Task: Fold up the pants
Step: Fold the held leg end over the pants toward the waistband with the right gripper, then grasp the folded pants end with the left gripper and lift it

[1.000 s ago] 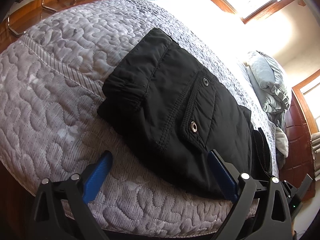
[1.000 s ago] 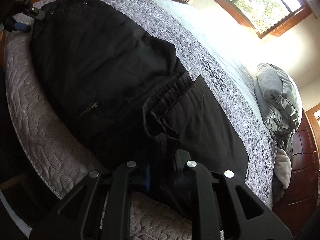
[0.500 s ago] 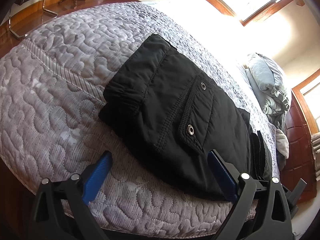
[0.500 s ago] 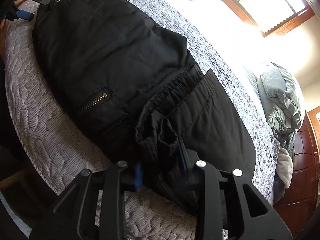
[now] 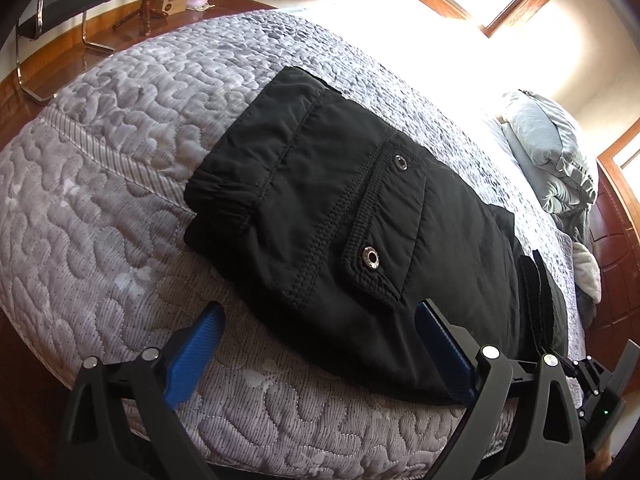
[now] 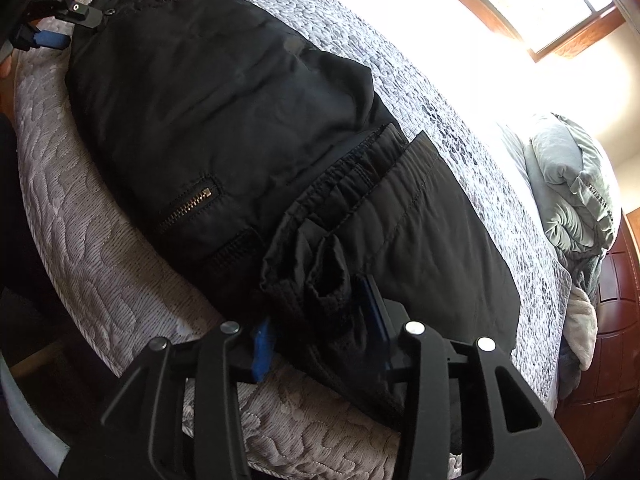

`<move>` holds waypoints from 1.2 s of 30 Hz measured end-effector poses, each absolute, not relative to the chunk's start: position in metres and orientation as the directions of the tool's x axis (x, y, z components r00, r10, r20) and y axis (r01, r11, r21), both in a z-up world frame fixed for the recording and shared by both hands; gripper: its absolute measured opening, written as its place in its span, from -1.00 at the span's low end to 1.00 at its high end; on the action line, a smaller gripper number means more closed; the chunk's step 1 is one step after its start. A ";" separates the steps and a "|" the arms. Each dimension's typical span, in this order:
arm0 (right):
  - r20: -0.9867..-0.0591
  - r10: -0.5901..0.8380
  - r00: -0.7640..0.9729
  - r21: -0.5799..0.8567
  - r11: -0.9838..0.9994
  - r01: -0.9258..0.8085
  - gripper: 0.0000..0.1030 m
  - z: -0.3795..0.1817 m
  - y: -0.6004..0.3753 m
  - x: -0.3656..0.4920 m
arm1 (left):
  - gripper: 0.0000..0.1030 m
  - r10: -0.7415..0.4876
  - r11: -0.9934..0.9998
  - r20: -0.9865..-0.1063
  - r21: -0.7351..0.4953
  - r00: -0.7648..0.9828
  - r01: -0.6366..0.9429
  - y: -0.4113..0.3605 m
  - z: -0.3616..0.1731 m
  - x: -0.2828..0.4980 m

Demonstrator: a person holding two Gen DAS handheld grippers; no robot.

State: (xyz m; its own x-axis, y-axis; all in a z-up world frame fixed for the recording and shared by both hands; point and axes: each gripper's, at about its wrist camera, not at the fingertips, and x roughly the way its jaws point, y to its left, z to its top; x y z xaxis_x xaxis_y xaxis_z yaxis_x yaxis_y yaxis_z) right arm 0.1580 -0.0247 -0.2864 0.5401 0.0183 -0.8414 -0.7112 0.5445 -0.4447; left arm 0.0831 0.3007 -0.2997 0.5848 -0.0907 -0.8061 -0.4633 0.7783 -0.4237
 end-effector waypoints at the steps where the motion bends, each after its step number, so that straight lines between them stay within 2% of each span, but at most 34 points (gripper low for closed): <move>1: -0.843 0.018 0.537 -0.443 0.543 -0.713 -0.23 -0.287 -0.024 0.158 | 0.87 -0.089 0.783 -0.807 -0.419 0.585 -0.460 0.300 -0.299 0.084; 6: -0.854 0.021 0.520 -0.429 0.537 -0.726 -0.19 -0.285 -0.019 0.157 | 0.87 -0.085 0.790 -0.810 -0.410 0.580 -0.456 0.297 -0.299 0.087; 7: -0.855 0.025 0.518 -0.426 0.535 -0.729 -0.09 -0.284 -0.018 0.156 | 0.87 -0.086 0.789 -0.812 -0.409 0.577 -0.458 0.297 -0.300 0.088; 8: -0.866 0.036 0.499 -0.405 0.535 -0.741 0.14 -0.282 -0.016 0.155 | 0.87 -0.087 0.789 -0.815 -0.408 0.574 -0.460 0.297 -0.301 0.088; 10: -0.886 0.056 0.460 -0.361 0.539 -0.761 0.31 -0.281 -0.012 0.153 | 0.87 -0.094 0.786 -0.816 -0.412 0.570 -0.460 0.298 -0.302 0.089; 17: -0.898 0.069 0.435 -0.336 0.534 -0.776 0.28 -0.268 -0.003 0.147 | 0.87 -0.095 0.786 -0.811 -0.417 0.577 -0.456 0.299 -0.301 0.086; 23: -0.880 0.089 0.466 -0.367 0.494 -0.788 0.28 -0.241 0.008 0.142 | 0.87 -0.098 0.786 -0.811 -0.419 0.577 -0.454 0.300 -0.298 0.083; 26: -0.884 0.105 0.455 -0.364 0.455 -0.812 0.35 -0.230 0.017 0.141 | 0.87 -0.098 0.771 -0.808 -0.431 0.581 -0.470 0.304 -0.299 0.079; 33: -0.942 0.145 0.303 -0.222 0.410 -0.885 0.38 -0.201 0.038 0.187 | 0.87 -0.123 0.658 -0.773 -0.533 0.622 -0.532 0.324 -0.299 0.071; 36: -0.964 0.180 0.196 -0.114 0.385 -0.916 0.39 -0.189 0.057 0.216 | 0.87 -0.126 0.626 -0.761 -0.559 0.637 -0.544 0.330 -0.300 0.071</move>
State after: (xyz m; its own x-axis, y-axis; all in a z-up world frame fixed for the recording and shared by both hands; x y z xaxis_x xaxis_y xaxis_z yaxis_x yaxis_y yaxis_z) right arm 0.2157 0.0567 -0.1886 0.1962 0.1803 -0.9638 -0.9157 0.3853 -0.1144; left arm 0.0710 0.3301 -0.3001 0.6367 -0.1261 -0.7607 -0.5440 0.6257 -0.5591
